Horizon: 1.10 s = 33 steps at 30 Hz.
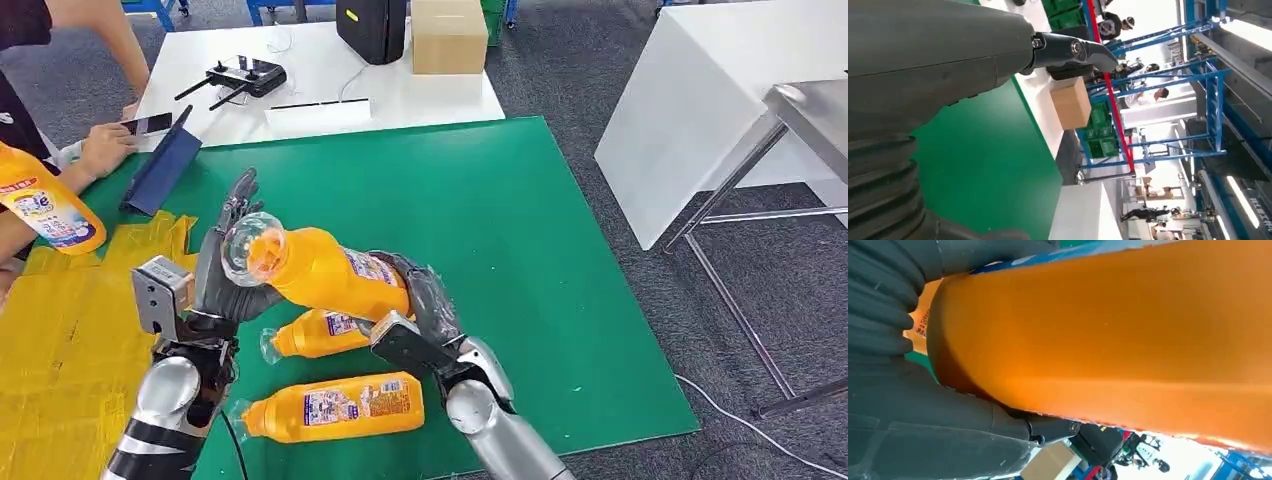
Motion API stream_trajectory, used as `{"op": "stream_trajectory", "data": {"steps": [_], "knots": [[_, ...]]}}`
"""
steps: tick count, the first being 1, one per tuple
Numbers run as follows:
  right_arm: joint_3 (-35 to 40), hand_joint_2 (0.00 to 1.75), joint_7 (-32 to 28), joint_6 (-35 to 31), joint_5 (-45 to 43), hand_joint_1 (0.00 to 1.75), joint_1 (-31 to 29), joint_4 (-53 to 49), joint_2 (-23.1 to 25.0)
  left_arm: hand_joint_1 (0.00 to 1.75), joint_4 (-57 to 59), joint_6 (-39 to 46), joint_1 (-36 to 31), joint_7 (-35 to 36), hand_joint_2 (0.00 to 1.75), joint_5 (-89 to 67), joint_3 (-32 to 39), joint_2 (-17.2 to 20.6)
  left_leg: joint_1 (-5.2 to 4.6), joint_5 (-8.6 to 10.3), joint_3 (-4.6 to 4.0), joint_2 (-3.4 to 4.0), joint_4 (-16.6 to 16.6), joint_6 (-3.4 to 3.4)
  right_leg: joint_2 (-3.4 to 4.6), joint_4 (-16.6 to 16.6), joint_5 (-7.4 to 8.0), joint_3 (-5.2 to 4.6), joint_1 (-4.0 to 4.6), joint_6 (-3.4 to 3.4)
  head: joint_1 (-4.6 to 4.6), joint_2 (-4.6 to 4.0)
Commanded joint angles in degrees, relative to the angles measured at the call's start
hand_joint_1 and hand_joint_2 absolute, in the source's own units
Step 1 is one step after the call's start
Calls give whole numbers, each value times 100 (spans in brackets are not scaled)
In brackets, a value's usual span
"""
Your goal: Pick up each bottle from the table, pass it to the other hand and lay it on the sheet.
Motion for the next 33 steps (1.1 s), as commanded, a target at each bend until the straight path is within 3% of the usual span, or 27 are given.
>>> {"op": "stream_trajectory", "data": {"steps": [1, 9, 19, 33], "knots": [[327, 175, 39, -97, -113, 175, -363, 435, -196, 0, 454, -1, -319, -3, 175, 80, -217, 30, 10, 2, 5, -22, 2, -11, 2, -3, 1, 10, 7, -7, 0, 0], [360, 175, 73, -210, -125, 175, -491, 584, -161, 0, 520, -191, -387, -44, 175, 248, -319, 47, 11, 0, 5, -21, 4, -9, 3, -1, 0, 10, 9, -5, -2, 0], [-97, 175, 38, -486, -306, 175, -280, -219, -427, 0, 644, -88, -221, -76, 175, 266, -46, 75, 10, -1, 6, -26, 4, -10, 2, -1, -2, 13, 7, -5, -2, 0], [-292, 175, 6, -552, -371, 175, -215, -380, -466, 0, 700, -61, -206, -78, 175, 261, 46, 90, 5, 1, 3, -14, 0, -6, 3, -2, 0, 6, 4, -3, 0, 0]]}}
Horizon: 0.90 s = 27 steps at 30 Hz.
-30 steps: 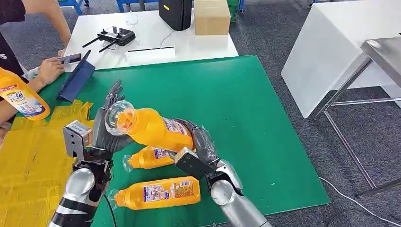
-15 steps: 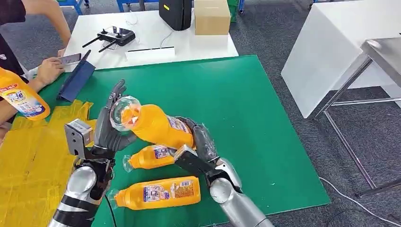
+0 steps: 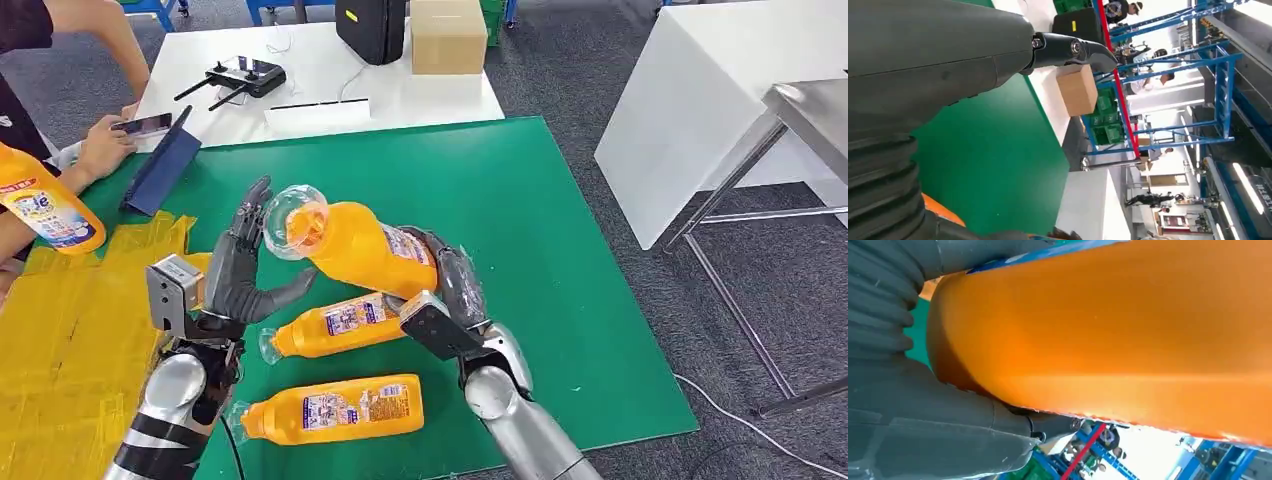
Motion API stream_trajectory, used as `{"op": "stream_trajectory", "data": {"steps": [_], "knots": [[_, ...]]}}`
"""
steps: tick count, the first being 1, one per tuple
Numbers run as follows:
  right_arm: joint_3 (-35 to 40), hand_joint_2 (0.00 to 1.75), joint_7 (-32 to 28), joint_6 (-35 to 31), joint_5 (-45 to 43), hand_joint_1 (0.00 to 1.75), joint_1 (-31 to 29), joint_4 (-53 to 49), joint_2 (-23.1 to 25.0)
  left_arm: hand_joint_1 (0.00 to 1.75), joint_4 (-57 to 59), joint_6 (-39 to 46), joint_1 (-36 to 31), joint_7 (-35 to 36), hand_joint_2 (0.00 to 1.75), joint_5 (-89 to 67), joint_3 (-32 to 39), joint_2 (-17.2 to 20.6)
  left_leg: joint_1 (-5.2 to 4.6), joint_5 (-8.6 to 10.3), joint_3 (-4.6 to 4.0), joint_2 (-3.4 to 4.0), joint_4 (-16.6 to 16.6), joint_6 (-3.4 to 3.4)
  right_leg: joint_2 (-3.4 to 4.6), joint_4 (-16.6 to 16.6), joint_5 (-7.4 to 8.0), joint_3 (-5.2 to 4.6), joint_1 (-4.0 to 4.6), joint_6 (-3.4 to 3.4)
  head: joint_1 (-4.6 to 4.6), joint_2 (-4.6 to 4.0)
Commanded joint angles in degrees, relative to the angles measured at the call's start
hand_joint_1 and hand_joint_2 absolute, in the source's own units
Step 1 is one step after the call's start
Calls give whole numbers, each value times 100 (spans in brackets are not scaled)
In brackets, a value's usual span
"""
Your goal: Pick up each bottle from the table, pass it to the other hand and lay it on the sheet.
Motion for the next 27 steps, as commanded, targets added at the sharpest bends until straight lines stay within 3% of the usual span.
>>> {"op": "stream_trajectory", "data": {"steps": [1, 5, 10, 17, 18, 27], "knots": [[-167, 175, -16, -20, -60, 175, -76, -65, -131, 0, 348, -6, -120, 8, 175, 5, 89, 56, 7, 0, 6, -16, 0, -8, 5, -4, 0, 9, 5, -4, 2, 0], [-176, 175, -25, -21, -69, 175, -89, -25, -111, 0, 383, -10, -154, 22, 175, -9, 68, 42, 5, 1, 3, -15, 0, -7, 3, -3, 0, 7, 3, -3, 2, 0], [-123, 175, -65, -15, -48, 175, -258, 274, -41, 0, 284, -1174, -133, -28, 175, 1110, -91, 161, 7, -1, 6, -11, 2, -8, 9, -2, 0, 7, 4, -5, 0, 0], [-119, 175, -68, -20, -45, 175, -271, 292, -30, 0, 258, -1174, -113, -28, 175, 1109, -95, 165, 8, -1, 6, -13, 2, -10, 10, -2, 1, 9, 5, -6, 0, 0], [-95, 175, -86, -24, -38, 175, -298, 356, -14, 0, 158, -1599, -72, -108, 175, 1420, -191, 228, 9, -1, 7, -12, 2, -11, 13, -2, 1, 9, 6, -6, 0, 0], [-108, 175, -116, -80, -37, 175, -342, 461, 19, 0, -204, -1805, 191, -184, 175, 1340, -553, 249, 6, -1, 4, -9, -1, -7, 11, -3, 1, 7, 3, -3, 2, 0]]}}
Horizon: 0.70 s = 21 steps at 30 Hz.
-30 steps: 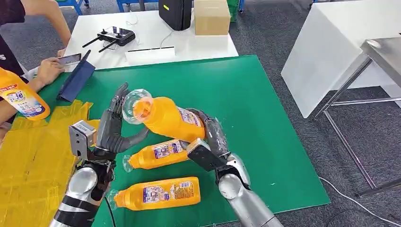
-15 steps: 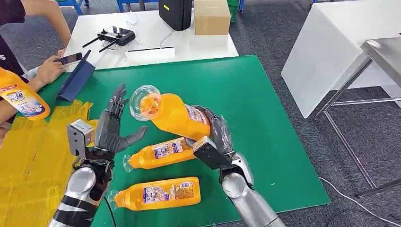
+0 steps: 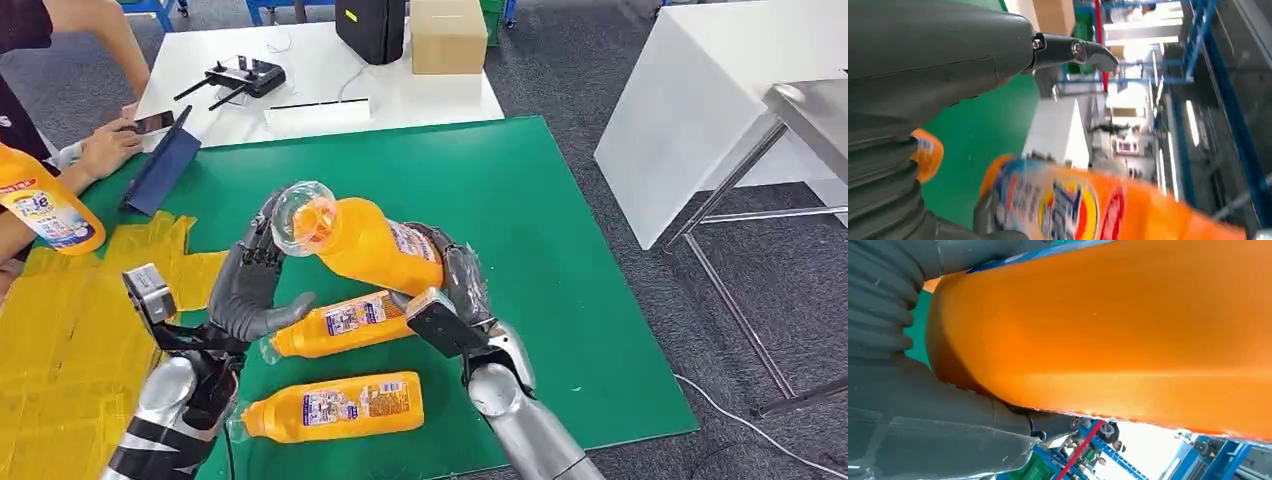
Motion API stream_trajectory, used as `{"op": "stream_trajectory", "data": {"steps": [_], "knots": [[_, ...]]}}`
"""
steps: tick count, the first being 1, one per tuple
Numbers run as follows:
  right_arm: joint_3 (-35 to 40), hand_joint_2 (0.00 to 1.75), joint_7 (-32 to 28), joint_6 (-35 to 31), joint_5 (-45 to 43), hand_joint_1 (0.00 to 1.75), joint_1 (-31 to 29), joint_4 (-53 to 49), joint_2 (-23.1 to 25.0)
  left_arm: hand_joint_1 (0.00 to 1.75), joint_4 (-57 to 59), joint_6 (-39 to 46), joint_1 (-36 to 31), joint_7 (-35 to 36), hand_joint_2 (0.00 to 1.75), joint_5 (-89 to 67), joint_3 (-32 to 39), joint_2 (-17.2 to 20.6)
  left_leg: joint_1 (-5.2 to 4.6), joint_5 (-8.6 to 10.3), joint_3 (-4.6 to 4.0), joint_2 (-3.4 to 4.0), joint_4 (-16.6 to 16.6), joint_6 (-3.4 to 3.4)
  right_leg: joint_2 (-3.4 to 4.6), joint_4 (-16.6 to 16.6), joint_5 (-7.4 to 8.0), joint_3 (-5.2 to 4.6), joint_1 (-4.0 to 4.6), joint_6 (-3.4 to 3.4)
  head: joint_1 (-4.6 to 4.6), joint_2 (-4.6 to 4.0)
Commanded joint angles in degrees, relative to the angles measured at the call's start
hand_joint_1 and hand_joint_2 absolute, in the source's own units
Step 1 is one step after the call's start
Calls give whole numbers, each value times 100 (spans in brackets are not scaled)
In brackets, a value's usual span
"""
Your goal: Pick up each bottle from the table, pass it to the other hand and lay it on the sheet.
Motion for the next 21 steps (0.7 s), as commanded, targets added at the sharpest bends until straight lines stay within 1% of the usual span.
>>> {"op": "stream_trajectory", "data": {"steps": [1, 15, 21], "knots": [[-8, 175, -22, -47, -15, 175, -311, 419, 1, 0, -110, -63, 76, -11, 175, -26, -415, 162, 9, -3, 8, -11, 2, -10, 14, -3, -1, 11, 7, -5, -2, 0], [-21, 175, -20, -51, -16, 175, -316, 430, 11, 0, -76, -113, 101, -42, 175, -25, -487, 140, 8, -1, 7, -13, 2, -10, 11, -2, 0, 8, 6, -5, -2, 0], [299, 175, 44, 9, 193, 175, -411, 739, 175, 0, -31, -39, 55, -95, 175, -61, -542, 56, 7, -2, 6, -3, 2, -8, 17, -2, 2, 6, 5, -4, 0, 0]]}}
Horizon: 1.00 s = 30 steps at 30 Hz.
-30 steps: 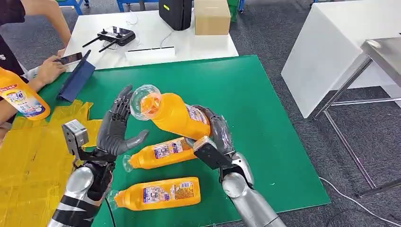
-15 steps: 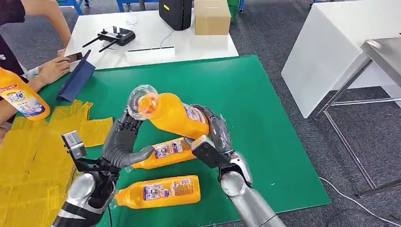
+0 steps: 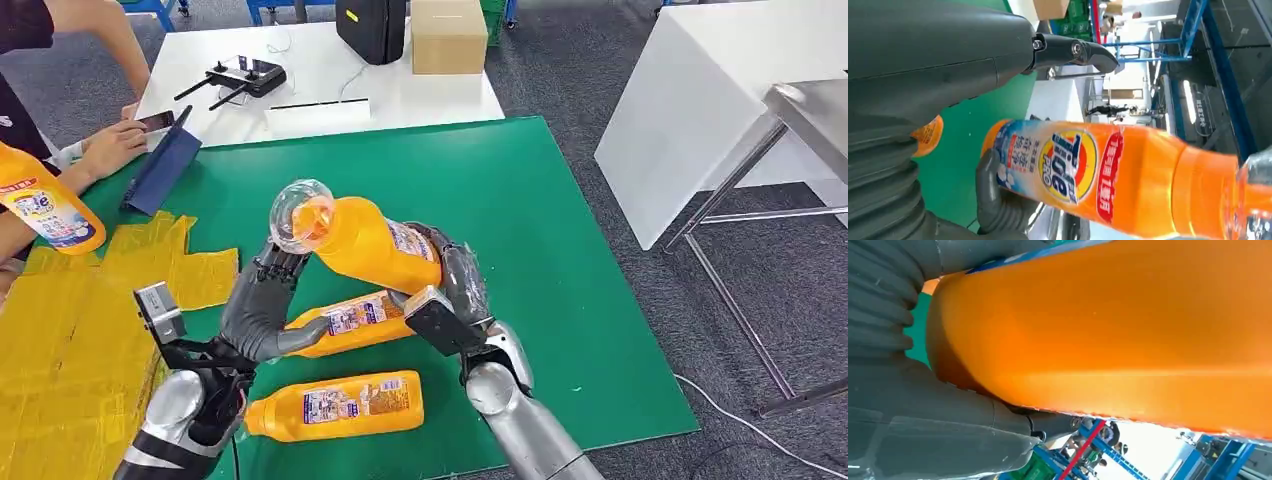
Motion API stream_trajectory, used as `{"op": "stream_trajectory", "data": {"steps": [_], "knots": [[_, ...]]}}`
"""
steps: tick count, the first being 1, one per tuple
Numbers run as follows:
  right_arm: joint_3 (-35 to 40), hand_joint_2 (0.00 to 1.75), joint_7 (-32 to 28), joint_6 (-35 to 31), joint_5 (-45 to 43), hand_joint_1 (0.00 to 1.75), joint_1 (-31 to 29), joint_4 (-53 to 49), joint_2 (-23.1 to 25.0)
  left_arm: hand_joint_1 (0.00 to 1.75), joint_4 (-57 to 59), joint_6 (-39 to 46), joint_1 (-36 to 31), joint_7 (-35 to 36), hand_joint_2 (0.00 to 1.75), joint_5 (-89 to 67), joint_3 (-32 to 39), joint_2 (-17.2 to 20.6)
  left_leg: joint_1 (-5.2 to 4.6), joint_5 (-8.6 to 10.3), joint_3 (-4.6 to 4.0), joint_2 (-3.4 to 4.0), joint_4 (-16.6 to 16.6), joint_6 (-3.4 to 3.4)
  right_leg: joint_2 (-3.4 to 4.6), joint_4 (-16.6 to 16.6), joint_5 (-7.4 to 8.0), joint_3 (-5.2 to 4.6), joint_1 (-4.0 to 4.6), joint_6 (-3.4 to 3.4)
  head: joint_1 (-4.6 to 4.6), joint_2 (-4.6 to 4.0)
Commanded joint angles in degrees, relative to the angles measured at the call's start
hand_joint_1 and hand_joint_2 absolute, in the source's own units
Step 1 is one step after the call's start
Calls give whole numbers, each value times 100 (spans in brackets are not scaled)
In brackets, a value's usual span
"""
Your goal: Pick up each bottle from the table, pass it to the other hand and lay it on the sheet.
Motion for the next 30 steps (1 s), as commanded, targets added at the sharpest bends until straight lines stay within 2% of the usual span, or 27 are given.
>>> {"op": "stream_trajectory", "data": {"steps": [1, 4, 10, 14, 25, 26, 30], "knots": [[364, 175, 67, 49, 194, 175, -437, 759, 182, 0, 165, 78, -150, -39, 175, -56, -233, 14, 9, -3, 8, -5, 3, -10, 19, -2, 2, 7, 6, -5, 0, 0], [751, 175, 130, 220, 433, 175, -604, 1151, 311, 0, 212, 241, -253, -35, 175, -175, -266, -43, 5, 0, 3, -5, 1, -7, 9, -1, 2, 2, 5, -4, 0, 0], [1656, 175, 216, 83, 846, 175, -675, 1929, 715, 0, 399, 327, -434, 8, 175, -100, -258, -100, 15, -1, 15, 4, -2, -13, 25, -4, 3, 9, 13, -8, 0, 0], [1808, 175, 216, 88, 888, 175, -684, 1959, 707, 0, 446, 355, -457, 15, 175, -80, -242, -120, 12, 2, 7, -13, -2, -8, 2, -4, 0, 8, 13, -4, -4, 0], [2119, 175, 320, 51, 1030, 175, -666, 1981, 677, 0, 530, 546, -412, 19, 175, 330, 54, -291, 13, 0, 10, -20, -2, -11, -1, -6, -4, 13, 13, -6, 0, 0], [2124, 175, 325, 29, 1007, 175, -669, 2002, 679, 175, 462, 623, -346, 4, 175, 553, 184, -382, 16, 0, 13, -28, -2, -14, -3, -7, -5, 18, 15, -8, -2, 0], [2092, 175, 305, -87, 908, 175, -683, 2002, 655, 175, 346, 716, -295, 27, 175, 793, 233, -336, 11, 1, 4, -18, 0, -9, -1, -4, -2, 4, 12, -4, -2, 0]]}}
